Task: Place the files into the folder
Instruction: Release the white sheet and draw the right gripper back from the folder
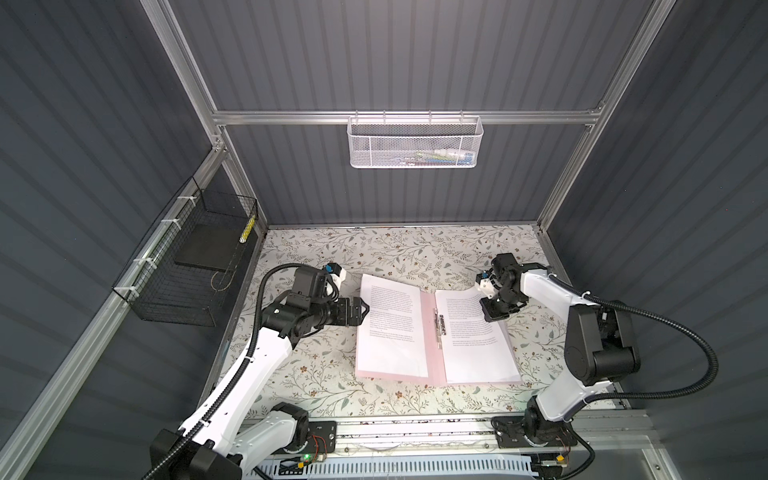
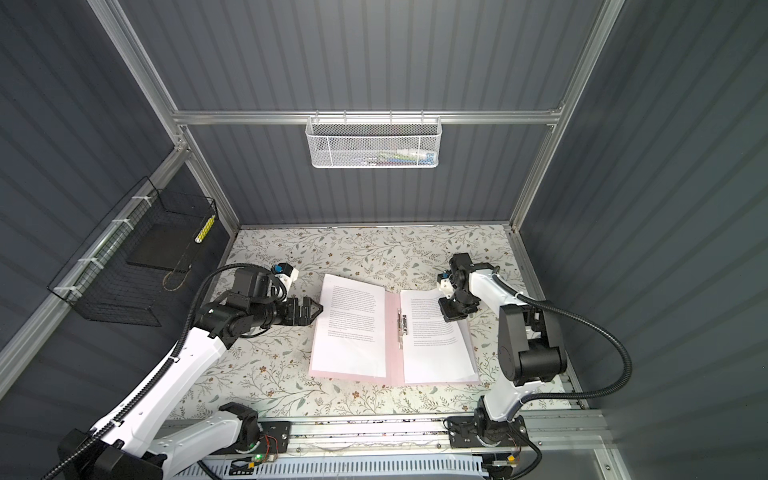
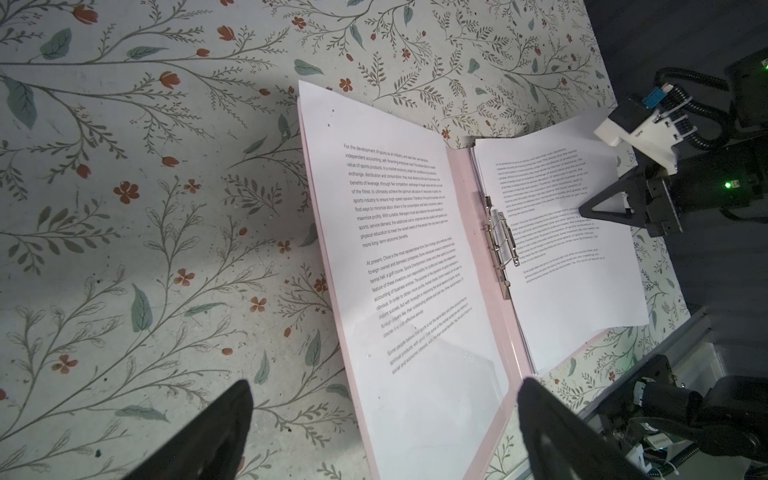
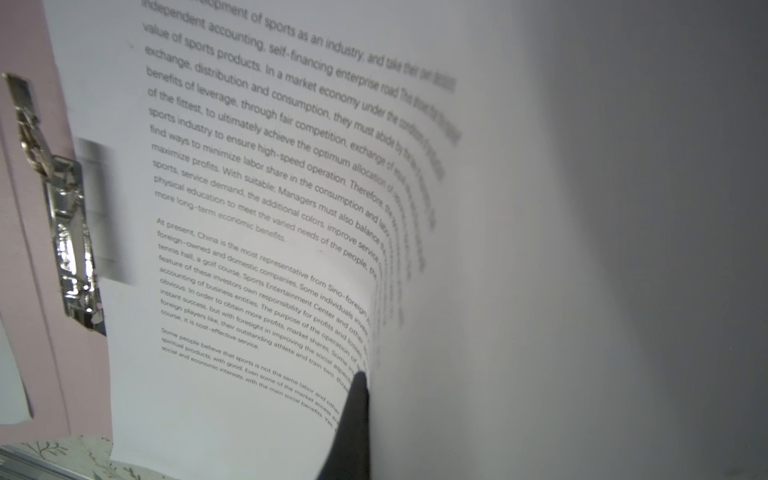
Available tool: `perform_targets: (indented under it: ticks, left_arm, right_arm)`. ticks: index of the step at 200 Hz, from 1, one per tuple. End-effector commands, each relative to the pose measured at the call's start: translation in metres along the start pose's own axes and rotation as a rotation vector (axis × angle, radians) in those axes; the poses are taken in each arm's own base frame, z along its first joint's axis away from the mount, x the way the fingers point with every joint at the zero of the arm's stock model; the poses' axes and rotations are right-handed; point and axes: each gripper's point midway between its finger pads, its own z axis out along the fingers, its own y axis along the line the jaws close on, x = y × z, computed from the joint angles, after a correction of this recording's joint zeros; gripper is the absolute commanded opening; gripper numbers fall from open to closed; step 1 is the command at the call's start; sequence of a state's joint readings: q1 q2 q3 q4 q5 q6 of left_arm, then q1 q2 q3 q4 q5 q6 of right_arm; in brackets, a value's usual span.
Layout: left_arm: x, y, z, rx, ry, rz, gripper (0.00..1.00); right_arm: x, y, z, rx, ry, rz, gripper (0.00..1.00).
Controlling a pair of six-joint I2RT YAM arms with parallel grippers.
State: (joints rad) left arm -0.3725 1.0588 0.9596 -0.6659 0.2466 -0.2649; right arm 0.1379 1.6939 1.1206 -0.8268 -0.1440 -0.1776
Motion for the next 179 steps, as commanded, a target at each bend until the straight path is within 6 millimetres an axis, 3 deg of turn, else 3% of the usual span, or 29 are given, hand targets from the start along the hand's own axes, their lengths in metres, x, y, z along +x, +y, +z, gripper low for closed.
perform_targets:
  ticks: [1, 55, 88, 96, 98, 99, 101, 103, 143, 164, 179]
  left_arm:
    - [0.004, -0.001, 0.001, 0.003, 0.017, 0.014, 1.00]
    - [0.004, -0.001, 0.001, 0.004, 0.015, 0.014, 1.00]
    - [0.004, -0.001, 0.001, 0.003, 0.015, 0.014, 1.00]
    - [0.005, -0.001, 0.001, 0.004, 0.016, 0.014, 1.00]
    - [0.005, -0.001, 0.001, 0.003, 0.016, 0.014, 1.00]
    - [0.005, -0.001, 0.001, 0.004, 0.016, 0.014, 1.00]
    - [0.005, -0.001, 0.001, 0.003, 0.016, 0.014, 1.00]
    - [0.005, -0.001, 0.001, 0.003, 0.017, 0.014, 1.00]
    - [0.004, -0.001, 0.001, 0.001, 0.014, 0.014, 1.00]
    - [0.004, 0.000, 0.000, -0.002, 0.014, 0.014, 1.00]
    - [0.004, 0.003, 0.000, -0.018, 0.011, 0.011, 1.00]
  right_arm:
    - [-0.005, 0.003, -0.001, -0.006, -0.003, -0.020, 0.00]
    - [-0.004, 0.003, 0.001, -0.008, 0.005, -0.001, 0.04]
    - [-0.002, -0.001, 0.001, 0.005, 0.016, 0.024, 0.23]
    - [-0.002, -0.001, 0.000, -0.001, 0.006, 0.036, 0.39]
    - [-0.003, -0.001, 0.000, -0.004, 0.003, 0.038, 0.75]
    - [-0.003, -0.001, 0.000, -0.004, 0.002, 0.039, 0.87]
    - [-0.003, -0.001, -0.001, -0.004, -0.002, 0.040, 0.96]
    - [-0.003, -0.001, -0.001, -0.002, -0.006, 0.043, 0.98]
    - [0.002, -0.016, -0.008, 0.085, -0.007, 0.075, 0.99]
    - [0.004, -0.041, -0.019, 0.197, -0.029, 0.149, 0.99]
    - [0.003, -0.066, -0.040, 0.329, -0.098, 0.223, 0.99]
